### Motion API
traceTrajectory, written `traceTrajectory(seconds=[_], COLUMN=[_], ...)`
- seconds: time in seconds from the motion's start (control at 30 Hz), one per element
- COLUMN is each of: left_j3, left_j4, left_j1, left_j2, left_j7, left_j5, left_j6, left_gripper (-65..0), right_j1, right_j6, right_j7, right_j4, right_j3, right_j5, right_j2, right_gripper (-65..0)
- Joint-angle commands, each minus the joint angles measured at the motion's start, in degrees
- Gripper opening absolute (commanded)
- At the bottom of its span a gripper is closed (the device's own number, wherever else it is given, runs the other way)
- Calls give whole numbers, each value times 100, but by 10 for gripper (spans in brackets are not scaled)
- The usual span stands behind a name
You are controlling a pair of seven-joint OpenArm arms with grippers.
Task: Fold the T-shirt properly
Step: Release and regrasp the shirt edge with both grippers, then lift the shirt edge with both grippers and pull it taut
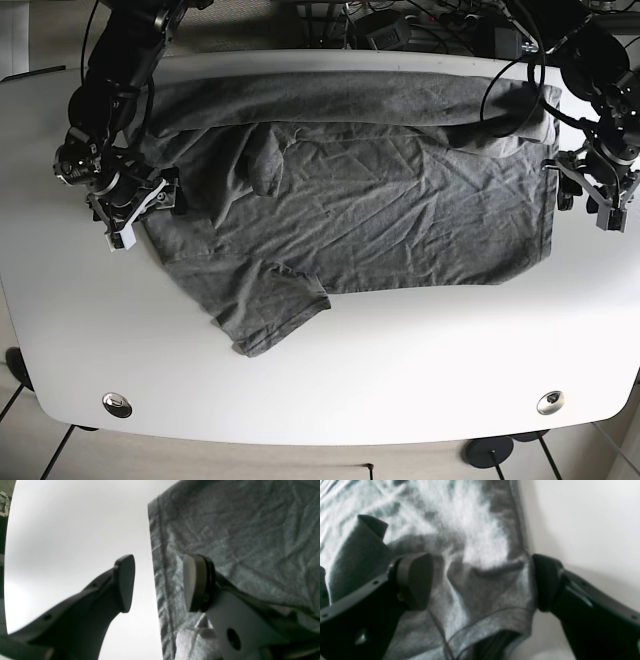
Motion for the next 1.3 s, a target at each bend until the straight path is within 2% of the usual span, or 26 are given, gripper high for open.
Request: traceTrajectory(seconds=[0.03, 0.13, 0.23, 0.27, 0.3, 0.4, 0.5, 0.6, 0.73, 0.93, 1.03, 1.1, 1.13, 1.17, 1.23, 1.3], left_j3=[-26, -17, -17, -17, 1, -8, -8, -17, 27, 53, 546, 889, 906, 906, 906, 897], left_j4=[79, 79, -115, -247, -414, -924, -2075, -2770, -3578, -4185, -4185, -4194, -4194, -4247, -4493, -4853], left_j1=[-187, -328, -433, -442, -530, -820, -1216, -1471, -1524, -1647, -1655, -1655, -1673, -1735, -1875, -1928], left_j2=[-107, -98, -98, -107, -125, -142, -415, -424, -424, -406, -380, -353, -292, -265, -274, -292], left_j7=[-143, -143, -143, -143, -143, -143, -143, -169, -696, -714, -714, -714, -714, -714, -732, -951], left_j5=[114, 307, 412, 377, 360, 386, 360, 386, 360, 351, 351, 351, 351, 360, 395, 395], left_j6=[10, 10, 10, 84, 445, 867, 902, 884, 876, 805, 445, 383, 383, 383, 383, 366], left_gripper=[-364, -350, -267, -243, -218, -176, -171, -171, -168, -168, -172, -175, -199, -251, -411, -601], right_j1=[51, 51, 77, 86, 86, 95, 95, 95, 86, 86, 86, 86, 86, 86, 86, 86], right_j6=[10, 10, 10, 10, 10, 10, 10, 10, 10, 10, 10, 10, 10, 10, 10, 10], right_j7=[0, 167, 334, 343, 343, 343, 343, 351, 351, 351, 351, 351, 351, 351, 351, 360], right_j4=[86, 60, 51, 51, 51, 51, 51, 51, 60, 77, 77, 77, 77, 77, 77, 77], right_j3=[9, 9, 9, 9, 0, 0, 0, 26, 26, 52, 52, 44, 44, 44, 52, 52], right_j5=[36, 10, -16, -16, -25, -25, -25, -25, 28, 28, 28, 28, 36, 36, 36, 36], right_j2=[35, 26, 26, 26, 35, 52, 52, 43, 43, 61, 43, 35, 35, 35, 35, 35], right_gripper=[-108, -274, -485, -549, -617, -628, -629, -629, -629, -629, -629, -629, -629, -629, -629, -629])
